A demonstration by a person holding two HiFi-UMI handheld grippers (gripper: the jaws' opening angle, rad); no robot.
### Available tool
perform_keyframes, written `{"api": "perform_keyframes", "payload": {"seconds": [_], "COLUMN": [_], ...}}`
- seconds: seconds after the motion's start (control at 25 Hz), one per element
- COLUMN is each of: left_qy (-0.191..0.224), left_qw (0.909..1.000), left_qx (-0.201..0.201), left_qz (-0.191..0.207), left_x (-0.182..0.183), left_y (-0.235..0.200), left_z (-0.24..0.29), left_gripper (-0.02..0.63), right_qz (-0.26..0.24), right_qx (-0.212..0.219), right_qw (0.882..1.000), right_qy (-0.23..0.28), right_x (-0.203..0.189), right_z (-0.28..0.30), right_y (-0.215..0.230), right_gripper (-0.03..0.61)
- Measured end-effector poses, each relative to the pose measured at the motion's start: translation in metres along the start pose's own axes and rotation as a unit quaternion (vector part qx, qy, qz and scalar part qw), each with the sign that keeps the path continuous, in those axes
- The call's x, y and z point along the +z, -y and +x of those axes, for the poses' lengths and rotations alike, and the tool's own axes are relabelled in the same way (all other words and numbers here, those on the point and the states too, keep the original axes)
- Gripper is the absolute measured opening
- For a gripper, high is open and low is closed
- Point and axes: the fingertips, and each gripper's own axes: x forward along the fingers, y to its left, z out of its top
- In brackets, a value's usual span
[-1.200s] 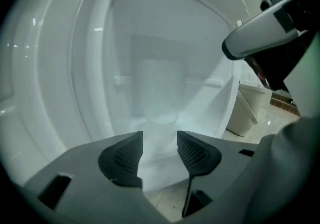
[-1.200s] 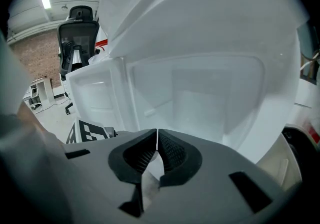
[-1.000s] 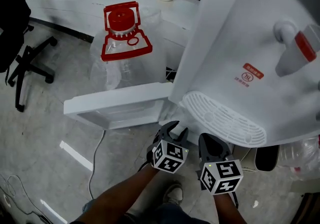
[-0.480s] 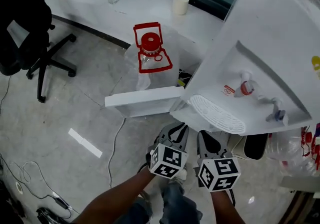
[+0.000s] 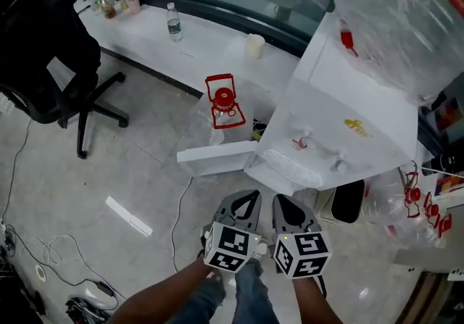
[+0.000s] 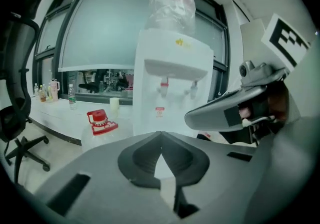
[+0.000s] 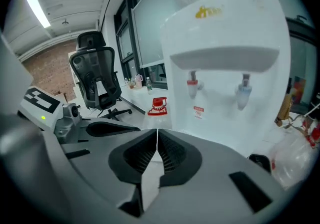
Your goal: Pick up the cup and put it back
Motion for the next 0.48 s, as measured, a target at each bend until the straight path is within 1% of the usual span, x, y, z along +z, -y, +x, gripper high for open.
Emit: {"api": "perform_keyframes", "payload": {"seconds": [0.12, 0.24, 0.4, 0.48], "left_qy": [0.014, 0.02, 0.022, 0.015], "left_qw": [0.9999, 0.9997, 0.9996, 0.9994], "left_qx": [0.0, 0.006, 0.008, 0.01], "left_qz": [-0.006, -0.013, -0.013, -0.029], "left_x": [0.047, 0.085, 0.126, 0.14], "left_y": [0.011, 0.02, 0.043, 0.051], "left_z": [-0.04, -0.075, -0.119, -0.141], "left_gripper": [0.012, 0.012, 0.012, 0.012], "right_qz": [0.013, 0.019, 0.017, 0.02], "right_qx": [-0.003, -0.006, -0.006, -0.004], "right_qw": [1.0, 1.0, 0.999, 0.999], "right_qy": [0.007, 0.014, 0.034, 0.048], "right_x": [0.028, 0.053, 0.087, 0.103], "right_z": [-0.037, -0.073, -0.123, -0.147], "right_y": [-0.017, -0.03, -0.048, -0.06], "right_gripper": [0.021, 0.021, 0.021, 0.021]}}
